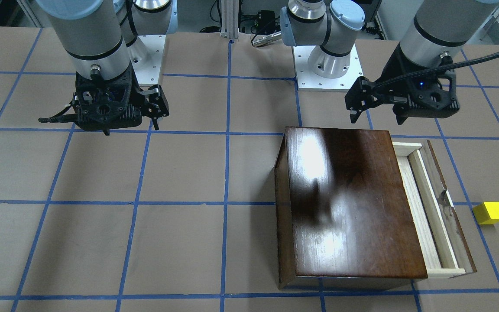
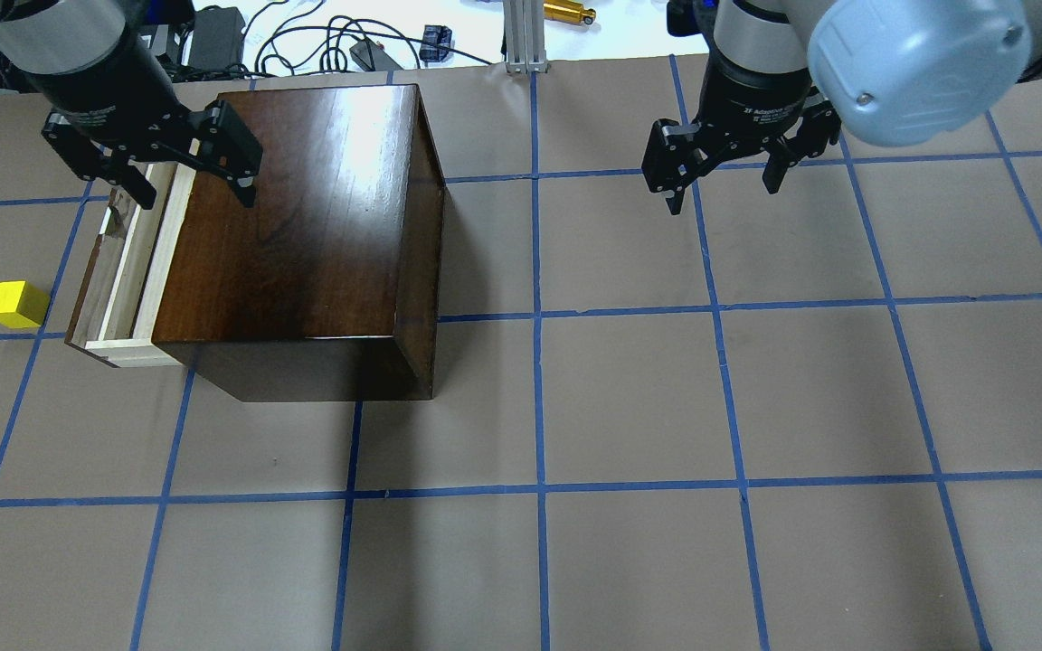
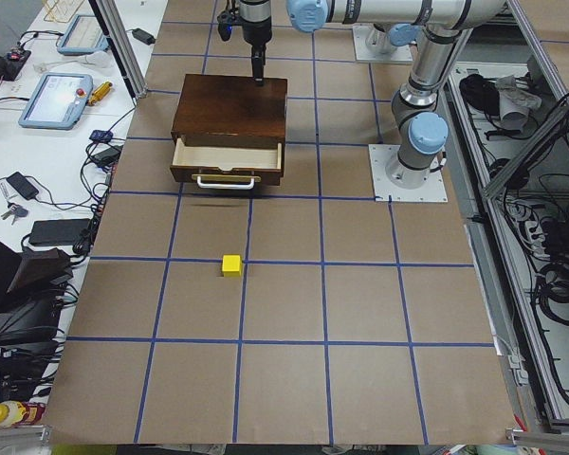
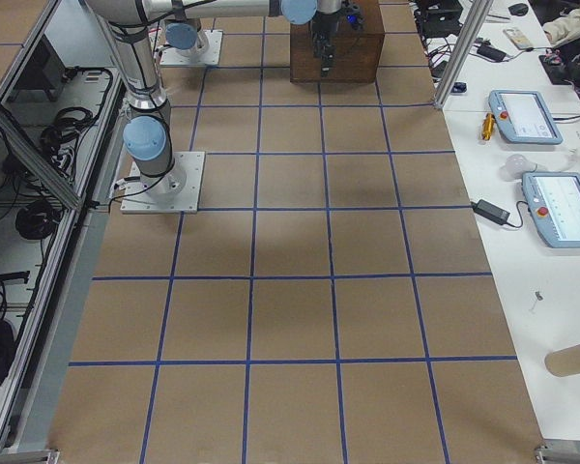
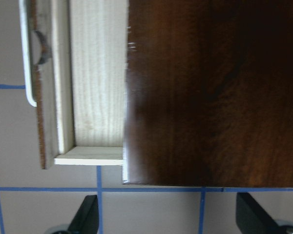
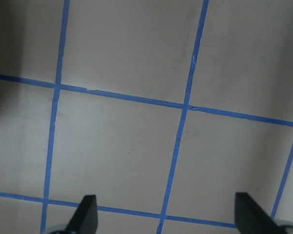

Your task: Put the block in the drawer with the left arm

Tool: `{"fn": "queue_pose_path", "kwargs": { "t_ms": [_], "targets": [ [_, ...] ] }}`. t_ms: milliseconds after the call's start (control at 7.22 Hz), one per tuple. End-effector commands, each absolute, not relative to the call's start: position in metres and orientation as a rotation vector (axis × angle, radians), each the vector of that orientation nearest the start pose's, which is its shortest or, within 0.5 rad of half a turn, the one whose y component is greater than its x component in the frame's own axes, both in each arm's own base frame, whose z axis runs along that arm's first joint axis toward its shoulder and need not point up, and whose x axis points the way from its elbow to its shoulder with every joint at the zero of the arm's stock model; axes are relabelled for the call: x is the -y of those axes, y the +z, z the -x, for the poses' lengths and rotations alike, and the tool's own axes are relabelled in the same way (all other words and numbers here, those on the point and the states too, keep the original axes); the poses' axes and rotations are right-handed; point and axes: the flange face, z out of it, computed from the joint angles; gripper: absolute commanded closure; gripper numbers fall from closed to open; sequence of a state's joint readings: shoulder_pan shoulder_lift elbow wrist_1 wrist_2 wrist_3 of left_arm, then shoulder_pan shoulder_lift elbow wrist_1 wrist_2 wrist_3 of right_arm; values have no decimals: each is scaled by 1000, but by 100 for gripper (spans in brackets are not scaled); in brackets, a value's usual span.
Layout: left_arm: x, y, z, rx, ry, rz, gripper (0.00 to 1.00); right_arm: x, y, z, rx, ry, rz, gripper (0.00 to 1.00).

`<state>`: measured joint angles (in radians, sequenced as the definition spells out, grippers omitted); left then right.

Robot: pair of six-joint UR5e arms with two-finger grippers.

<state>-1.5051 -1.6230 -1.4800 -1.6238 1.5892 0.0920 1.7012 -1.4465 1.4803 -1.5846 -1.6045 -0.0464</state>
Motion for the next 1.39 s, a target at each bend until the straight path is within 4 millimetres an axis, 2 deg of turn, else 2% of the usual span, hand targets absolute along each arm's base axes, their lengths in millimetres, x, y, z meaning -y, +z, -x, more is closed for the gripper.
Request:
{"fn": "queue_pose_path", "kwargs": {
  "t_ms": [0, 970, 1108, 1247],
  "targets": [
    [522, 498, 112, -3123, 6, -53, 0, 521, 469, -199, -3163, 29, 283, 0],
    [520, 501, 108, -3122, -5, -62, 0, 521, 469, -199, -3164, 29, 280, 0],
    [521, 503, 104, -3121, -22, -74, 0, 521, 469, -199, -3164, 29, 280, 0],
    [522, 506, 87, -3114, -24, -150, 0, 521, 469, -199, -3163, 29, 283, 0]
  ]
}}
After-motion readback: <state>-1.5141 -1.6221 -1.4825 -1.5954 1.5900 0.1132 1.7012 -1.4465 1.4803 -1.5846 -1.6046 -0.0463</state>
